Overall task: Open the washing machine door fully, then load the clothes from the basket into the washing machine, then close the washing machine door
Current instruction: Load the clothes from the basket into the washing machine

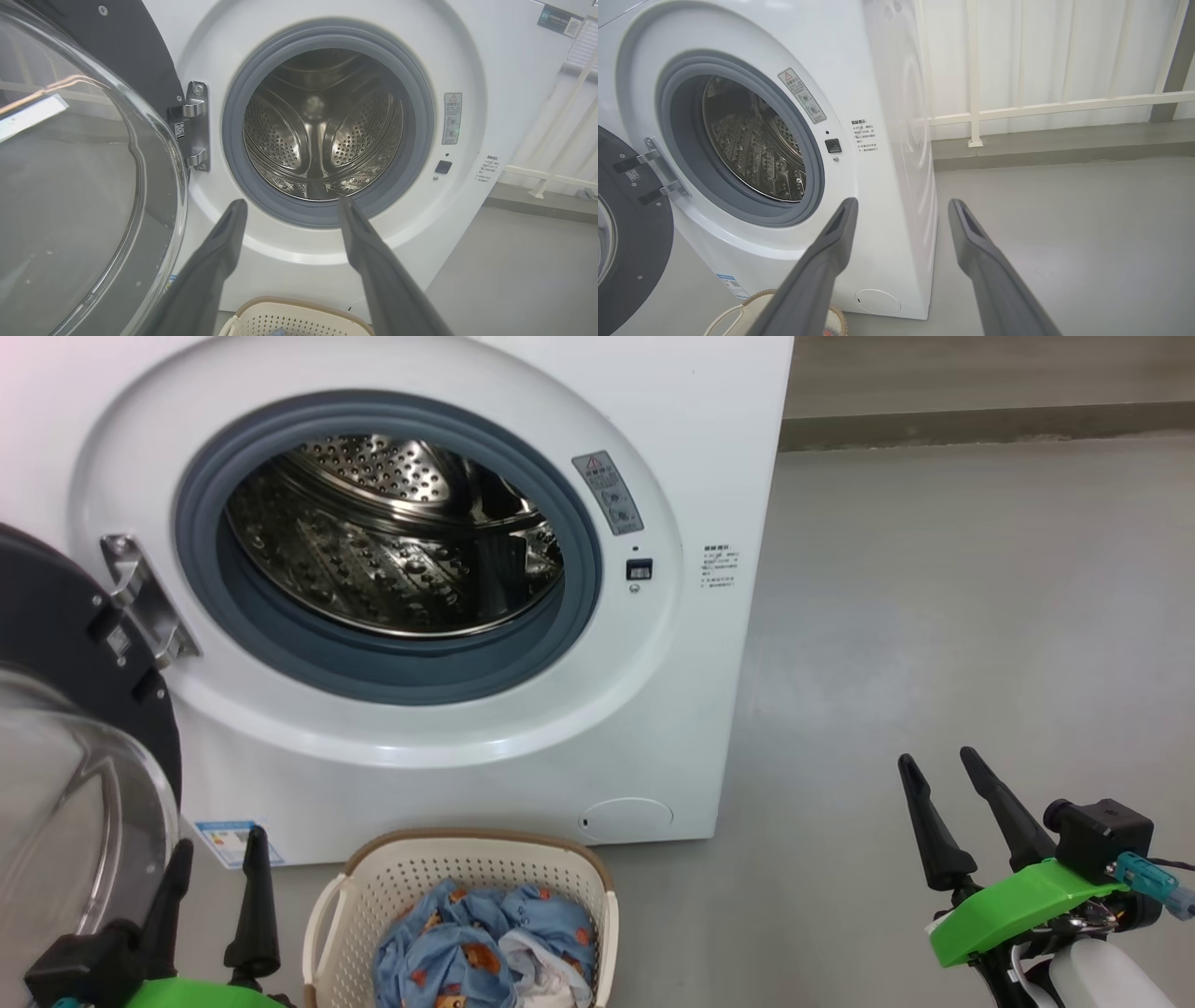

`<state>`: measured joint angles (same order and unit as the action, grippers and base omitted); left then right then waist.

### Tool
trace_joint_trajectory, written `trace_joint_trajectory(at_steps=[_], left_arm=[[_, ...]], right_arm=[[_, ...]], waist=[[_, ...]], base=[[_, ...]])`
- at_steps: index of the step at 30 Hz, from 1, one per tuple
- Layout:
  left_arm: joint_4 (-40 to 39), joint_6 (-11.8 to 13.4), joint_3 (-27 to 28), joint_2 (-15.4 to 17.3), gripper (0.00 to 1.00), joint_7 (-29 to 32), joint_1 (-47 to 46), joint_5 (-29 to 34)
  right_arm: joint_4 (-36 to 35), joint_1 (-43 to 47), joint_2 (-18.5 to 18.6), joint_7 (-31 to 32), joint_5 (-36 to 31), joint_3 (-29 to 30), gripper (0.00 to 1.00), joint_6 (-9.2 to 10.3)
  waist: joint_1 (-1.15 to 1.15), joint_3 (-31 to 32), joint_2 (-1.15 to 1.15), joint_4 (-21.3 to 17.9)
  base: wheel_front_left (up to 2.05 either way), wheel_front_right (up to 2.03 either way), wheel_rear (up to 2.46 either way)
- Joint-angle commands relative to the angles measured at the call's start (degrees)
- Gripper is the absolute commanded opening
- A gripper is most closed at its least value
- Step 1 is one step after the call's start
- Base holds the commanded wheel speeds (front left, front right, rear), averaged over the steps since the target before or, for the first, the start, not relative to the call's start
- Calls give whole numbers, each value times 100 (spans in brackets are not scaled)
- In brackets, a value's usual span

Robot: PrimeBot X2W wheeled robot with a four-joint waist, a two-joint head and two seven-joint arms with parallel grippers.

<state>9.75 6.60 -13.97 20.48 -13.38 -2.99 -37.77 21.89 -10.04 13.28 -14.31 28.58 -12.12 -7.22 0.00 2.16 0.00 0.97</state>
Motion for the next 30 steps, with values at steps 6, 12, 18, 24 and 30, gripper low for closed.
trace_joint_trajectory(at_steps=[6,12,18,24,30], left_arm=[[-84,31,199,167,100,-53,-175,-73],[-83,35,172,174,100,-41,-168,-79],[-86,45,145,183,100,-34,-180,-81],[-84,64,123,189,100,-26,-184,-86],[-88,84,110,204,100,-24,-187,-88]], right_arm=[[-103,-191,65,-69,-19,-97,100,-26],[-104,-181,67,-69,-16,-122,100,-26],[-106,-177,68,-69,-21,-153,100,-26],[-106,-179,77,-69,-23,-172,100,-26],[-98,-186,79,-69,-13,-189,100,-26]], waist=[[0,-7,0,6],[0,-12,0,11],[0,-24,0,24],[0,-27,0,26],[0,-29,0,20]], base=[[85,-85,0],[12,-12,0],[0,0,0],[0,0,0],[0,0,0]])
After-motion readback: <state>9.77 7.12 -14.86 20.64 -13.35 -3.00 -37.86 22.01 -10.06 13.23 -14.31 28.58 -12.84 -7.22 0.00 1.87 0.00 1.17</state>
